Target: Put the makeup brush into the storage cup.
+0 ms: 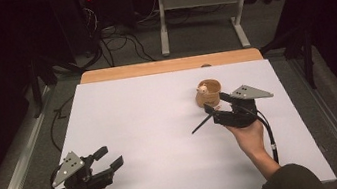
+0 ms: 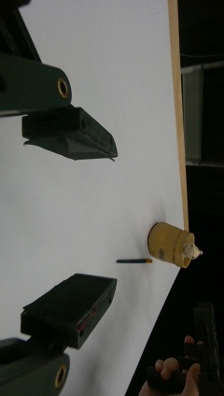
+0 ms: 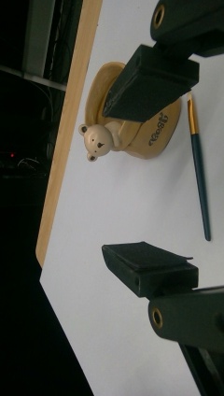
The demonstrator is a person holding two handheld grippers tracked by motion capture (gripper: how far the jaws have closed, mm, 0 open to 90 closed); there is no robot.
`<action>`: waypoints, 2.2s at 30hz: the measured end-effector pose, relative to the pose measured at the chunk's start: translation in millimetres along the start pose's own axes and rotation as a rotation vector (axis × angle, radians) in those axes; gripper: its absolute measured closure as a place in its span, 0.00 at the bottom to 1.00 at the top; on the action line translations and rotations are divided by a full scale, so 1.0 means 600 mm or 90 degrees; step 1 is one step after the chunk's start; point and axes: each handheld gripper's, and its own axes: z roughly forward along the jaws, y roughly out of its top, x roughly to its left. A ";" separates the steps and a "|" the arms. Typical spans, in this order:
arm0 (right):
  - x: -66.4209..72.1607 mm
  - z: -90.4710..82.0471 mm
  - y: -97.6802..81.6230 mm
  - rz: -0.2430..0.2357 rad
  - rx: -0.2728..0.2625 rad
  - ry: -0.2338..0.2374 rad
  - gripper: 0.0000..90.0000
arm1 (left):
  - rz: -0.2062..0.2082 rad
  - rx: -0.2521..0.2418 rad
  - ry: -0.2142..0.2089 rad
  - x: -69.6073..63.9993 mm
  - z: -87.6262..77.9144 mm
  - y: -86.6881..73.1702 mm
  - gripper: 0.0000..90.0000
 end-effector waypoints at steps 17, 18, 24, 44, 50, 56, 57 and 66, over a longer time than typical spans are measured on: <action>0.000 0.027 0.010 -0.009 0.007 -0.014 0.34 | -0.002 0.000 0.004 0.000 0.001 0.000 0.35; 0.000 0.029 0.011 -0.010 0.007 -0.016 0.34 | -0.002 -0.001 0.006 0.000 0.000 0.000 0.35; 0.006 0.042 0.020 -0.014 0.013 -0.027 0.34 | -0.002 -0.003 0.006 0.001 -0.001 0.000 0.35; 0.005 0.053 0.036 -0.015 0.027 -0.045 0.35 | -0.005 -0.010 0.011 0.001 -0.003 0.001 0.33; 0.004 0.053 0.040 -0.017 0.050 -0.046 0.34 | -0.005 -0.011 0.012 0.001 -0.004 0.001 0.33; 0.003 0.053 0.045 -0.010 0.082 -0.045 0.34 | -0.003 -0.010 0.013 0.002 -0.005 0.001 0.33; 0.003 0.053 0.045 -0.010 0.082 -0.045 0.34 | -0.003 -0.011 0.013 0.002 -0.005 0.001 0.33; -0.002 0.054 0.055 0.011 0.148 -0.042 0.35 | -0.002 -0.014 0.014 0.002 -0.006 0.002 0.33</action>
